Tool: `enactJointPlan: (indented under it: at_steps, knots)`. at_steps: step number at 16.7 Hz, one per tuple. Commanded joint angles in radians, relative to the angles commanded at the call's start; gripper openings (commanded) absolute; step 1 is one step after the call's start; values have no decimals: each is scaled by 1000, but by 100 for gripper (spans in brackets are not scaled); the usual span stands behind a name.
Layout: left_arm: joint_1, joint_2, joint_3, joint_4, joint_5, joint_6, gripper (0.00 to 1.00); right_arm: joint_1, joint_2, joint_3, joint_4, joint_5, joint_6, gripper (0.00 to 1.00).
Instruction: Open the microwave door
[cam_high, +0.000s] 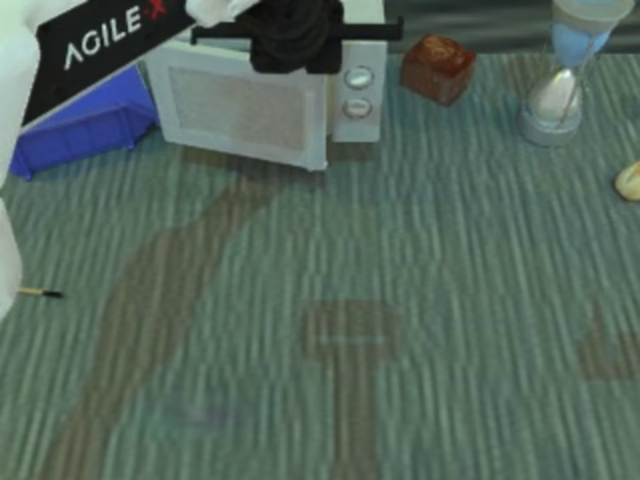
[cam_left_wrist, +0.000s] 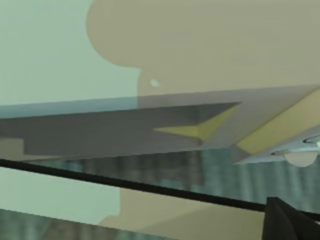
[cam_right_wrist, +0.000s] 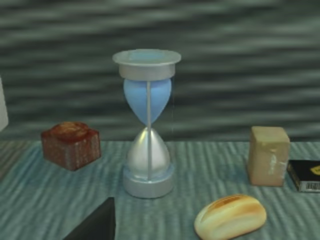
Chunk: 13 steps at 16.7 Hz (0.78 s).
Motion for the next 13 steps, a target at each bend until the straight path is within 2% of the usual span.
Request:
enactJointPlan:
  at_steps: [5, 13]
  knots:
    - [7, -51, 55, 11, -1, 5, 0, 0, 0, 0, 0, 0, 0, 100]
    - [17, -109, -172, 87, 62, 119, 0, 0, 0, 0, 0, 0, 0, 100]
